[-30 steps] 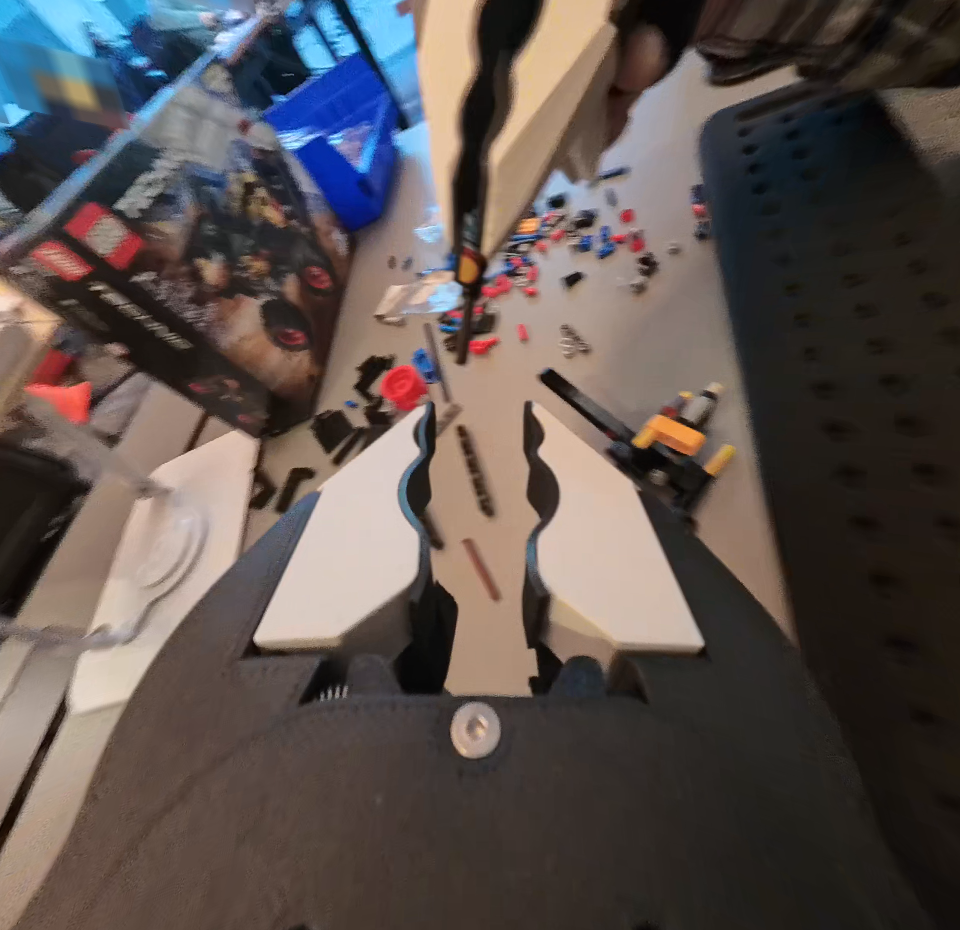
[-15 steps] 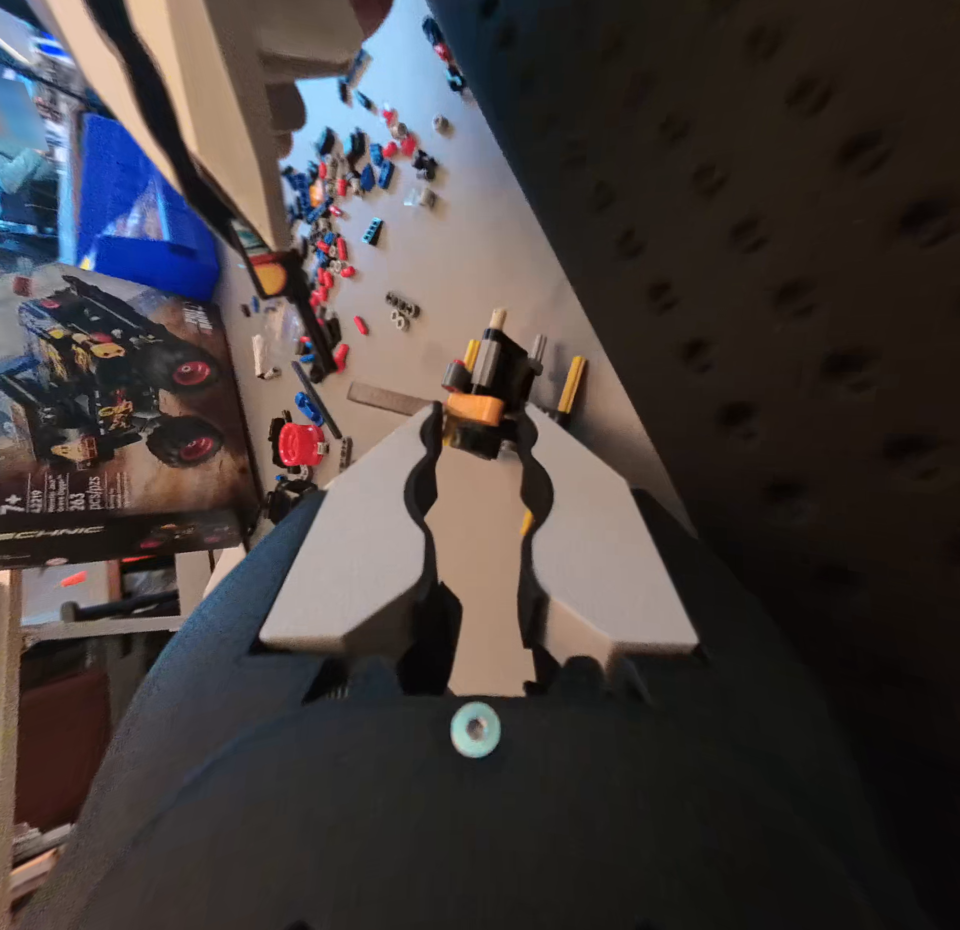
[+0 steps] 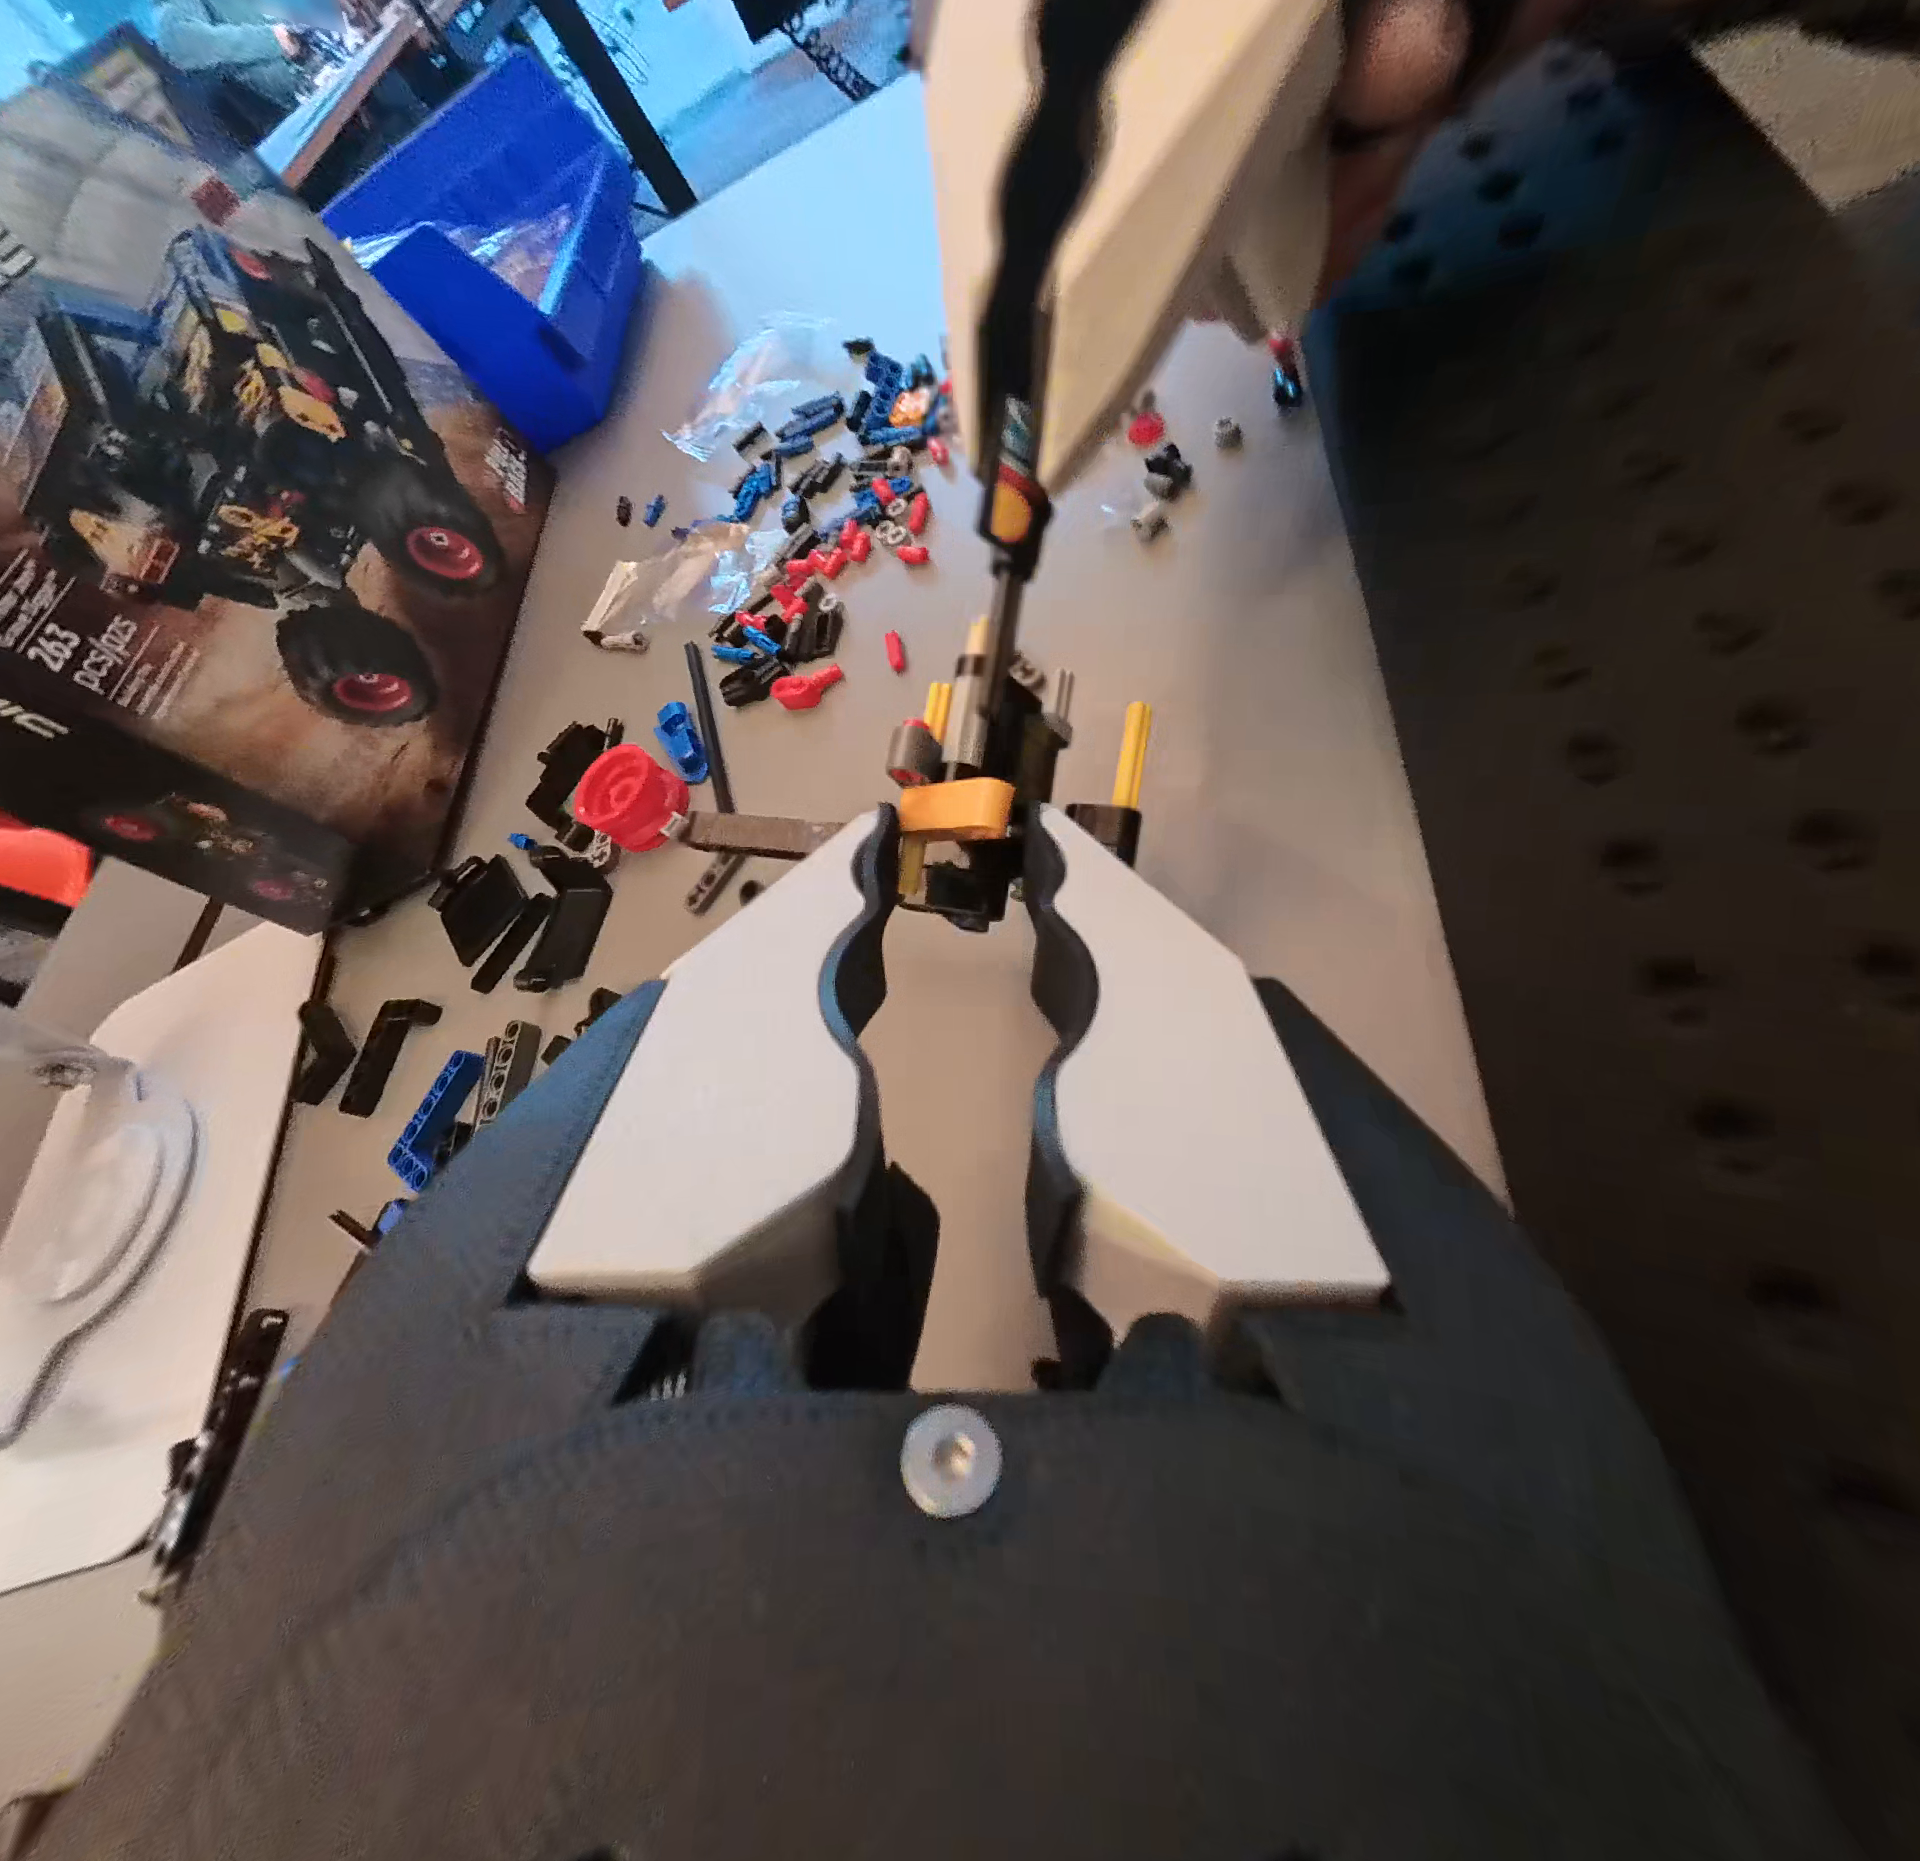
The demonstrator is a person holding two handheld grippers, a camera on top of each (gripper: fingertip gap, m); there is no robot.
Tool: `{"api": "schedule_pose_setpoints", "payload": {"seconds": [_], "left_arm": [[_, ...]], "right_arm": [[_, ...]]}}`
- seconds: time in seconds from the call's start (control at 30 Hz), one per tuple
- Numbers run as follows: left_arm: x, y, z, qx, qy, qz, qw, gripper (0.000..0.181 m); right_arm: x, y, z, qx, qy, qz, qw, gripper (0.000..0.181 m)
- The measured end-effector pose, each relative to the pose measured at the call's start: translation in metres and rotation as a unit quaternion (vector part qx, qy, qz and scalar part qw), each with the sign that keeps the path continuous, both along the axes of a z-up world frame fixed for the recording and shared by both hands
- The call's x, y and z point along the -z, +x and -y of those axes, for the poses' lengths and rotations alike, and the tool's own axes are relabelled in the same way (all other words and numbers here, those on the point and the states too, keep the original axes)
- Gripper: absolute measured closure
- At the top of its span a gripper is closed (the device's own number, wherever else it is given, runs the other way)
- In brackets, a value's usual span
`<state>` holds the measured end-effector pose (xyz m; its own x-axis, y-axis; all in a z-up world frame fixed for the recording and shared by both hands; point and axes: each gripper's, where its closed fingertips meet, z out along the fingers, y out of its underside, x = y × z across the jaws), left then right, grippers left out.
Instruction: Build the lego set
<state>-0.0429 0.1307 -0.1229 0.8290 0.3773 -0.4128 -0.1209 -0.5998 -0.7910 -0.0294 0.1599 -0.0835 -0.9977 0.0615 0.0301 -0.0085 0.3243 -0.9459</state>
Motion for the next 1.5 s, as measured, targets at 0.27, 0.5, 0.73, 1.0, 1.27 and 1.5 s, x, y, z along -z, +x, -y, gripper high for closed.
{"api": "schedule_pose_setpoints", "payload": {"seconds": [0.27,0.5,0.73,1.0,1.27,1.5], "left_arm": [[-0.008,-0.009,0.001,-0.019,0.03,-0.003,0.999,0.159],[-0.007,-0.012,0.002,-0.028,0.003,-0.03,0.999,0.159],[-0.004,-0.014,0.003,-0.041,-0.021,-0.053,0.998,0.16],[-0.005,-0.018,0.005,-0.058,-0.041,-0.08,0.994,0.161],[-0.006,-0.019,0.006,-0.066,-0.046,-0.088,0.993,0.161],[-0.007,-0.02,0.007,-0.071,-0.053,-0.099,0.991,0.161]], "right_arm": [[0.007,-0.009,0.007,0.033,0.01,-0.035,0.999,0.178],[0.007,-0.011,0.008,0.032,-0.003,-0.018,0.999,0.178],[0.01,-0.01,0.01,0.03,0.001,-0.02,0.999,0.178],[0.01,-0.012,0.012,0.038,0.007,-0.031,0.999,0.179],[0.009,-0.013,0.012,0.041,0.009,-0.042,0.998,0.179],[0.007,-0.012,0.014,0.04,0.012,-0.05,0.998,0.179]]}}
